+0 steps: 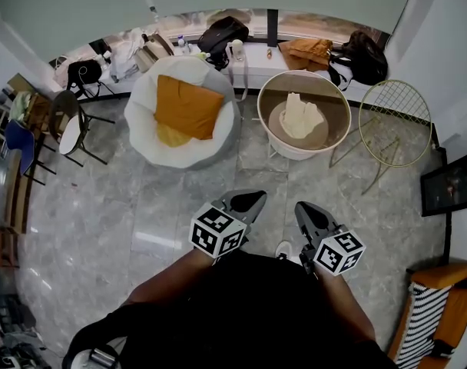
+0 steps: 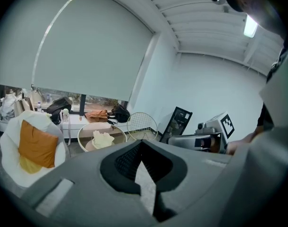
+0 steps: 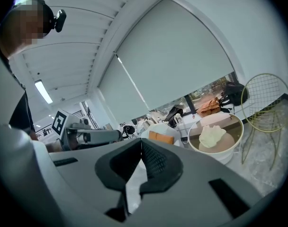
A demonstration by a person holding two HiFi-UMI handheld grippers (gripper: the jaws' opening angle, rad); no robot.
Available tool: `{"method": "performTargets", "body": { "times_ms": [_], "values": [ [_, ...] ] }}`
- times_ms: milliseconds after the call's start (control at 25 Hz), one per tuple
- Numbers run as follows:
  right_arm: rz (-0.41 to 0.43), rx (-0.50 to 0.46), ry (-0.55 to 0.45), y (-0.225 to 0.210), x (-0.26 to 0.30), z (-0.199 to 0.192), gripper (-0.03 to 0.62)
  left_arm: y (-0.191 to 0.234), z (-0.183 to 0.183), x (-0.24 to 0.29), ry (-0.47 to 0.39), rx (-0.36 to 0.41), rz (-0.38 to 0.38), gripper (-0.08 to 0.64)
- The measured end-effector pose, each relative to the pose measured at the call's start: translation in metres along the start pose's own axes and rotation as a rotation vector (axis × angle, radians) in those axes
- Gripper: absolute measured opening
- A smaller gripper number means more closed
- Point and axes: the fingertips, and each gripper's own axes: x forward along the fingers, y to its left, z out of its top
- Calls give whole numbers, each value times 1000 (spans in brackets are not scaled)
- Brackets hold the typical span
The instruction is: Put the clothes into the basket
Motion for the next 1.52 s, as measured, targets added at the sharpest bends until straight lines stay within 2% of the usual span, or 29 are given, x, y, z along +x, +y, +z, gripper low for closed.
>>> {"method": "performTargets", "body": {
  "times_ms": [520, 1040, 1520],
  "values": [
    [-22, -36, -26, -51, -48, 31, 15, -39, 16, 43, -33, 7, 32, 0],
    [23, -27, 32, -98, -83, 24, 15, -82, 11, 93, 0, 0, 67, 0],
    [58, -27, 36, -101, -79, 20, 15, -82, 10, 99, 33, 23, 89, 0]
  ]
}}
